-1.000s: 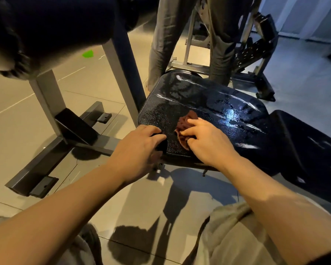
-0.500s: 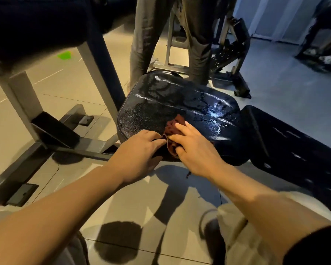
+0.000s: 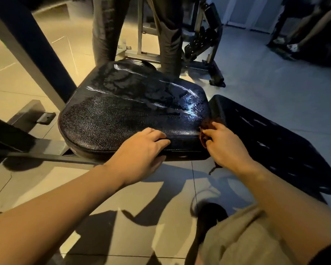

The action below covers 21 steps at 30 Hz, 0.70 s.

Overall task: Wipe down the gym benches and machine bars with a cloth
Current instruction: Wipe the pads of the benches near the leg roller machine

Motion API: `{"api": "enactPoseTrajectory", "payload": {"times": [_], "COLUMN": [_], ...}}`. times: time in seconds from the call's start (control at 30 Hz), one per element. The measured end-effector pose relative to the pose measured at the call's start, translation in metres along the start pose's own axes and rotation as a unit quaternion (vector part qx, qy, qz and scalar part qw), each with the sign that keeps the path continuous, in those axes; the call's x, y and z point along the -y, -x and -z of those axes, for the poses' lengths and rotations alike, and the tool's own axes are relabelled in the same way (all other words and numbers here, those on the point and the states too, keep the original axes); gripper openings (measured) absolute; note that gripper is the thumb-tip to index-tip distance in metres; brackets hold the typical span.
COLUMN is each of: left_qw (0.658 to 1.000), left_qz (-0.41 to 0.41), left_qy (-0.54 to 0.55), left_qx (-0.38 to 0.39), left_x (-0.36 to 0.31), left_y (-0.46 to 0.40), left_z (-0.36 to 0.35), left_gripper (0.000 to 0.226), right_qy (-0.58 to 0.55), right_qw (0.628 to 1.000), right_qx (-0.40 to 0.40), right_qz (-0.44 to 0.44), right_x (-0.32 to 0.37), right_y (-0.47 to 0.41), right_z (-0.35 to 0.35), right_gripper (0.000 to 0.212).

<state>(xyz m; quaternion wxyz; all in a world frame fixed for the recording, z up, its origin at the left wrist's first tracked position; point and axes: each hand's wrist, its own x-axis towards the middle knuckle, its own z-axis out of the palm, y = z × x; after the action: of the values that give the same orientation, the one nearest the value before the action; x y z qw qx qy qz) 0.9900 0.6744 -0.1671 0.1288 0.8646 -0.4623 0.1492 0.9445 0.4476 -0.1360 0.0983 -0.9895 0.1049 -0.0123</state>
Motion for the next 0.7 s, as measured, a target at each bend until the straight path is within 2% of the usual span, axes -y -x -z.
{"api": "enactPoseTrajectory", "payload": {"times": [0.13, 0.3, 0.37, 0.47, 0.7], "left_qw": [1.0, 1.0, 1.0, 0.999, 0.999], "left_qz": [0.001, 0.004, 0.013, 0.026, 0.035], "left_qy": [-0.007, -0.002, 0.0, -0.008, -0.024], "left_qx": [0.013, 0.024, 0.026, 0.023, 0.023], "left_x": [-0.001, 0.0, 0.001, 0.002, 0.004], "left_y": [0.002, 0.015, 0.019, 0.023, 0.03], "left_z": [0.0, 0.005, 0.007, 0.01, 0.017], "left_gripper": [0.044, 0.044, 0.043, 0.041, 0.041], "right_qy": [0.028, 0.013, 0.008, -0.022, 0.015], "right_qw": [0.998, 0.98, 0.974, 0.978, 0.999], "right_qx": [-0.012, 0.036, 0.042, 0.055, 0.039], "right_qz": [0.064, 0.197, 0.224, 0.2, 0.02], "right_x": [0.023, 0.066, 0.069, 0.058, 0.022], "right_y": [-0.007, -0.008, -0.007, -0.009, -0.003], "right_z": [-0.002, -0.009, -0.012, -0.008, 0.01], "right_gripper": [0.036, 0.044, 0.044, 0.045, 0.041]}}
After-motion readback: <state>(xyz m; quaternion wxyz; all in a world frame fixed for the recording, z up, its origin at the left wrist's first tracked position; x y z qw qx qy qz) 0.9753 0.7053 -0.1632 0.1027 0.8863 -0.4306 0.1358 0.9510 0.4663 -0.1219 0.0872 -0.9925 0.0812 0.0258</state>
